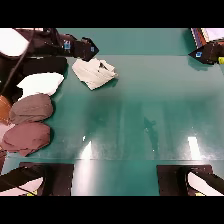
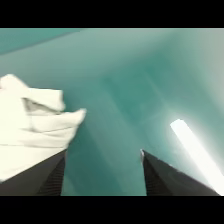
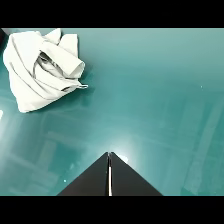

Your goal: Fold the shirts.

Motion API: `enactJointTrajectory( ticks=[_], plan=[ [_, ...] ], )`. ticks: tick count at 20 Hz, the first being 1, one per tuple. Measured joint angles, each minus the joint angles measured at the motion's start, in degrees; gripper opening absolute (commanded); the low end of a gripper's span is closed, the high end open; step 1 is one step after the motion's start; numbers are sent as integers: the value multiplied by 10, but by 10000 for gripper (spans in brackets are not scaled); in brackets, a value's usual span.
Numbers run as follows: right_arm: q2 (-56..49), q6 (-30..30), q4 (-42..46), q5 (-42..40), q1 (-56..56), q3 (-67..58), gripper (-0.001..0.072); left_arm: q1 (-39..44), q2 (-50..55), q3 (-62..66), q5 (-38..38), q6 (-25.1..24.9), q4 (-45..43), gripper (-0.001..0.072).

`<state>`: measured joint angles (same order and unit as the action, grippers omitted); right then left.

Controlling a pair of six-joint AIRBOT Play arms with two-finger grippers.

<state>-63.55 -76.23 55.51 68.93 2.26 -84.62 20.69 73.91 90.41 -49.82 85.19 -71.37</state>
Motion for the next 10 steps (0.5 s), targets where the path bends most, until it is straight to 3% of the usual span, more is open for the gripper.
enactJointTrajectory(
  ticks=[5,10],
  plan=[
    [0,0,0,2,0,0,17,-44,130,0,32,65,-54,560],
    [0,0,0,2,1,0,17,-83,256,0,103,96,-10,560]
  ],
)
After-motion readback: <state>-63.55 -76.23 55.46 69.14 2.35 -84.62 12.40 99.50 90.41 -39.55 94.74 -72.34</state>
